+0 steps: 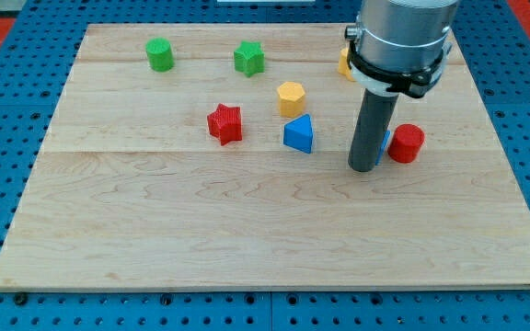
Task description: Move the blue cube closer to the red circle
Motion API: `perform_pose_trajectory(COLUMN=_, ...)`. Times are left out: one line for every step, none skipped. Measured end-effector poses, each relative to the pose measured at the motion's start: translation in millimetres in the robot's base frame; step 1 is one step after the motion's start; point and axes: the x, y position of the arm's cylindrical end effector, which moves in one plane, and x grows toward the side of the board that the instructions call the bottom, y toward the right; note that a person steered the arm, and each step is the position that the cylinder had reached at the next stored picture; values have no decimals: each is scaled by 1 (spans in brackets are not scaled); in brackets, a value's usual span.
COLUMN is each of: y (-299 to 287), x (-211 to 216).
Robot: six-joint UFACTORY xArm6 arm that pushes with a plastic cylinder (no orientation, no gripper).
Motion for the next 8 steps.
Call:
perform_pose_trajectory(y=0, x=0)
perform_pose_trajectory(y=0, x=0)
perform_pose_trajectory(y=13, x=0)
perform_pose_trajectory(y=33, x=0)
perform_pose_trajectory(y=42, x=0)
perform_pose_trajectory(y=47, x=6)
perform_pose_trajectory(y=82, x=16)
perform_pose_trajectory(y=103, x=39)
